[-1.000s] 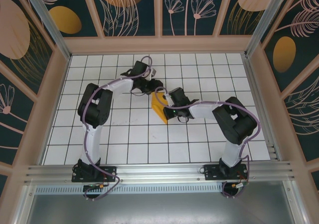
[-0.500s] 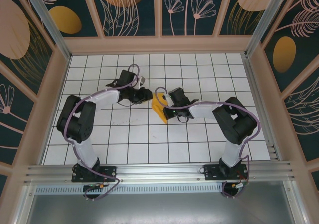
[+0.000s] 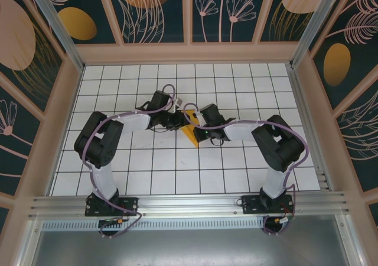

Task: Fold a paper plane with a square sheet of paper (fold left side to right side)
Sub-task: Third fold the triangle at the center of the table.

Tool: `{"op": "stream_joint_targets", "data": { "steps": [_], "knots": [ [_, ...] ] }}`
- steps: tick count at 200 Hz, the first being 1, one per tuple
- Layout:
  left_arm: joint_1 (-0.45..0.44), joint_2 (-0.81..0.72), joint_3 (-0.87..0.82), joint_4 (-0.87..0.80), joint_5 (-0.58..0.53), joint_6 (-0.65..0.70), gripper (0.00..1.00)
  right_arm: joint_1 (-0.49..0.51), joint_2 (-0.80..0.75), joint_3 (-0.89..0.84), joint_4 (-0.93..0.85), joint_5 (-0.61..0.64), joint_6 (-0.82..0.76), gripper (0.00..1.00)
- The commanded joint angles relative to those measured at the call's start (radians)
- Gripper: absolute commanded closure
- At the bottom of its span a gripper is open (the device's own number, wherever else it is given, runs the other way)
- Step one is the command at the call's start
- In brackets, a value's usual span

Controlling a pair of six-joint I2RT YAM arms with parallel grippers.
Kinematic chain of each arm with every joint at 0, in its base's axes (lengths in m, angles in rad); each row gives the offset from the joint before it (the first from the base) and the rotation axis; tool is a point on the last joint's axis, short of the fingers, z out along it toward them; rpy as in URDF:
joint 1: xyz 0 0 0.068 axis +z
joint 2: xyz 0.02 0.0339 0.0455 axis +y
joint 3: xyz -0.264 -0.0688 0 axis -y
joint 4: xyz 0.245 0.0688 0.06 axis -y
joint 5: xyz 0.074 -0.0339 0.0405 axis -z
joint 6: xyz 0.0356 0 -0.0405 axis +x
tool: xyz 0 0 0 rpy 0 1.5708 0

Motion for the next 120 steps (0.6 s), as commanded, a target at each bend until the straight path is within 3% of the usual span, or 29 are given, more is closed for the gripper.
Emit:
{"op": "stream_joint_targets", "data": {
  "steps": [1, 120],
  "knots": [
    [-0.007, 0.038, -0.004, 0.037, 0.0, -0.019, 0.74, 0.005, 0.051, -0.01, -0.097, 0.023, 0.001, 1.0],
    [-0.007, 0.092, -0.018, -0.028, -0.083, 0.03, 0.74, 0.005, 0.057, -0.007, -0.101, 0.031, -0.001, 1.0]
  ]
}}
